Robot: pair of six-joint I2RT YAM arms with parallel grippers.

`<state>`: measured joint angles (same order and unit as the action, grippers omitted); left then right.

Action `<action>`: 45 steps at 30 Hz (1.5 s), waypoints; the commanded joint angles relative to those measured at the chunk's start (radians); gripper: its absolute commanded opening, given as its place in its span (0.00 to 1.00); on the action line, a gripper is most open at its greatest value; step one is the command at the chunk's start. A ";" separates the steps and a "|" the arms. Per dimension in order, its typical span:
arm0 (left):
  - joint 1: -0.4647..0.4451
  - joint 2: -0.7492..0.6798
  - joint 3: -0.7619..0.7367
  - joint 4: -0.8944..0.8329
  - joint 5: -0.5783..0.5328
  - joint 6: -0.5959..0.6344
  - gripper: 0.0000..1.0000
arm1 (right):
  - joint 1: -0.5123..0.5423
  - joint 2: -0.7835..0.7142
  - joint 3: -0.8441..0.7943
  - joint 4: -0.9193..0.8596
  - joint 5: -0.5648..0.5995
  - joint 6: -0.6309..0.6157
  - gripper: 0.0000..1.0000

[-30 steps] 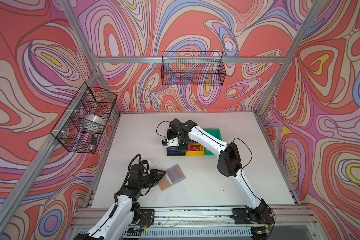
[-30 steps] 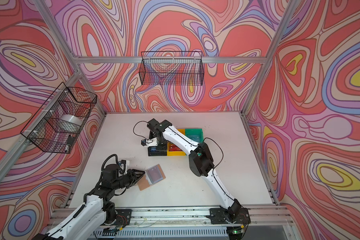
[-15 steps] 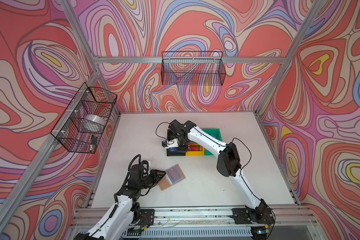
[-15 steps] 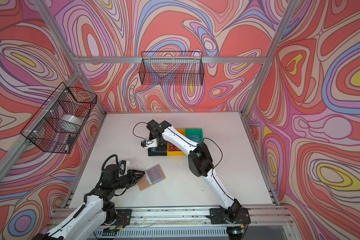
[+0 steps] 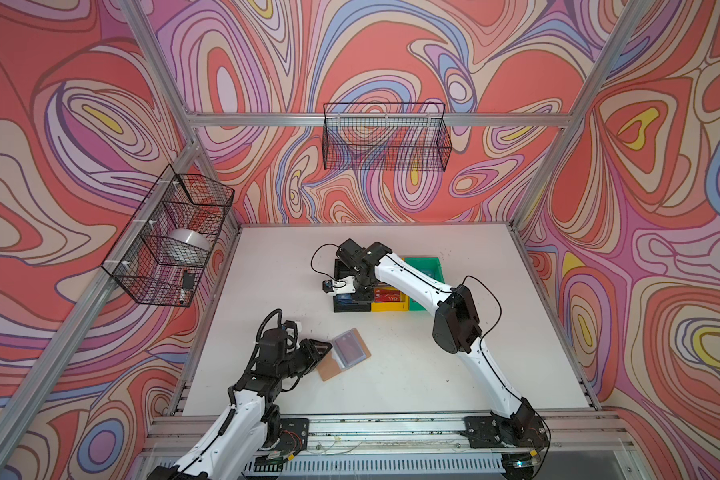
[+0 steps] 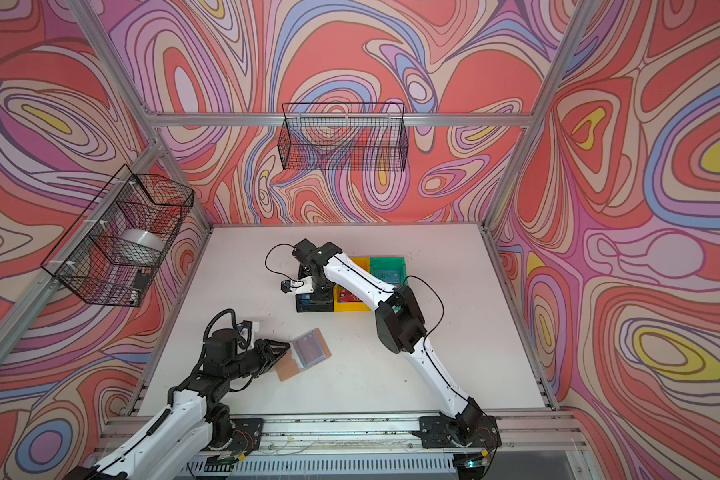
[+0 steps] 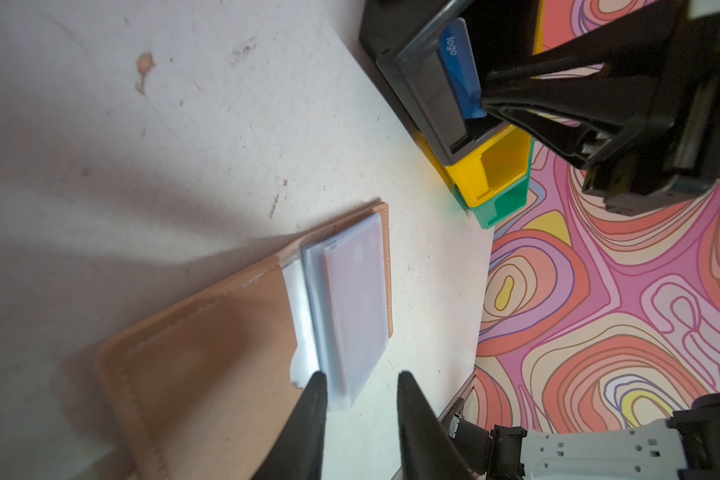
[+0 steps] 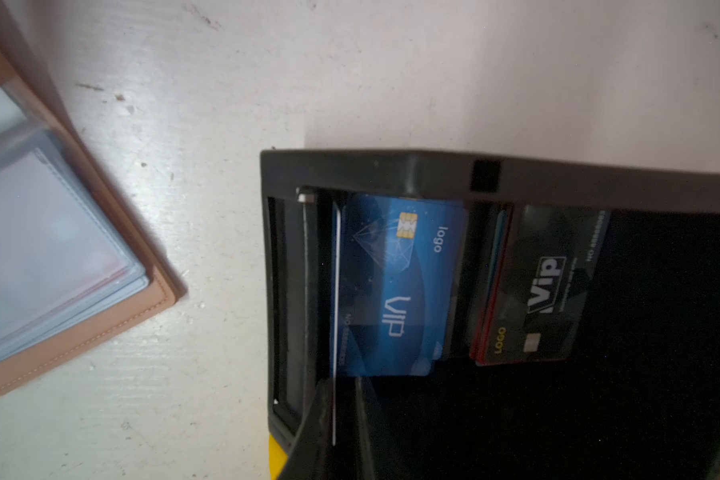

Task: Take the credit cards out of the card holder

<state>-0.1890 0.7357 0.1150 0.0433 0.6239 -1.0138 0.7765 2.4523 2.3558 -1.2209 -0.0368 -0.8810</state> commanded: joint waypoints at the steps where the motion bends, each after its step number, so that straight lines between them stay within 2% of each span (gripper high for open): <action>1: 0.002 0.010 -0.005 -0.003 -0.009 0.017 0.32 | 0.004 0.027 -0.012 0.030 0.012 0.004 0.17; 5: 0.003 0.014 -0.005 -0.002 -0.009 0.021 0.32 | 0.004 0.039 -0.016 0.063 0.024 0.007 0.19; 13: 0.002 -0.006 -0.005 -0.026 -0.008 0.020 0.32 | 0.004 0.043 -0.046 0.202 0.129 0.033 0.23; 16: 0.002 -0.030 -0.005 -0.046 -0.011 0.015 0.33 | 0.004 -0.009 -0.087 0.273 0.143 0.060 0.24; 25: 0.002 -0.112 -0.005 -0.125 -0.030 0.010 0.33 | 0.005 -0.286 -0.386 0.585 0.146 0.099 0.29; 32: 0.002 -0.111 0.007 -0.138 -0.039 0.015 0.33 | 0.006 -0.392 -0.526 0.636 0.081 0.139 0.32; 45: 0.002 -0.079 0.012 -0.130 -0.032 0.020 0.33 | 0.006 -0.448 -0.615 0.652 0.050 0.175 0.34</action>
<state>-0.1890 0.6628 0.1150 -0.0719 0.6006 -1.0058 0.7784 2.0480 1.7718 -0.5819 0.0433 -0.7307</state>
